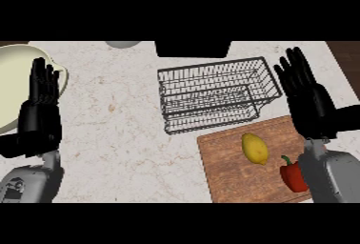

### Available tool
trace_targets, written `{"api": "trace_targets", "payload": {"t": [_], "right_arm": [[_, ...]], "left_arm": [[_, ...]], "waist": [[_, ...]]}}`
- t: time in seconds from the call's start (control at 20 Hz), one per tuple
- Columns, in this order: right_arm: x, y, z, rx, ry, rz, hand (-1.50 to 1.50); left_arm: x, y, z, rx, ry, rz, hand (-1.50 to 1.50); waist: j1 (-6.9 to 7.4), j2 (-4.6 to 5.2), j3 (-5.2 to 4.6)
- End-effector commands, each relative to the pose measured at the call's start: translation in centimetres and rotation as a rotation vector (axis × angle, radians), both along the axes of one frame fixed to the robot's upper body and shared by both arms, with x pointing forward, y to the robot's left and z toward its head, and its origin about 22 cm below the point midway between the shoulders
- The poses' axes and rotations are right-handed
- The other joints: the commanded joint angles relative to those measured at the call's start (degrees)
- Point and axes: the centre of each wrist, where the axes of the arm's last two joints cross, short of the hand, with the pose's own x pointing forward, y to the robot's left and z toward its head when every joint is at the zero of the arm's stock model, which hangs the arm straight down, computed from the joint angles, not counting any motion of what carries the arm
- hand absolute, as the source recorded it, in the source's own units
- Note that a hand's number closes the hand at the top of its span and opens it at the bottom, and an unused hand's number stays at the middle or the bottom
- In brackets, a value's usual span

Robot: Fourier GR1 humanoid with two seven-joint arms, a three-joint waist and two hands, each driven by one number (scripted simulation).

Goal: Pick the lemon from the cutting board and place it in the tiered basket

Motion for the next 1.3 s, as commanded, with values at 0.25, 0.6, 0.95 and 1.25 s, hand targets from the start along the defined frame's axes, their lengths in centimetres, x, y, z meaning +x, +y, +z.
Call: {"api": "trace_targets", "payload": {"t": [0.25, 0.6, 0.95, 1.25], "right_arm": [[1.9, -6.0, 1.6, 0.292, -0.238, 0.380, 1.50], [1.1, -7.7, -6.4, 0.487, -0.007, 0.602, -1.50], [-1.7, -20.3, -2.0, 0.144, -0.128, 0.793, -1.50], [-1.1, -20.2, 12.3, -0.471, -0.187, 0.841, -1.50]], "left_arm": [[-1.0, -2.5, -3.8, 0.046, 0.198, -0.152, 0.00], [-1.3, -5.7, -4.7, 0.016, 0.255, -0.214, 0.00], [-1.7, -6.1, -4.3, 0.000, 0.275, -0.228, 0.00], [-0.9, -5.4, -4.6, 0.011, 0.275, -0.200, 0.00]], "waist": [[0.54, 0.13, 2.32], [1.34, 0.04, 2.23], [0.66, -0.78, 1.97], [-0.04, -1.01, 1.78]]}}
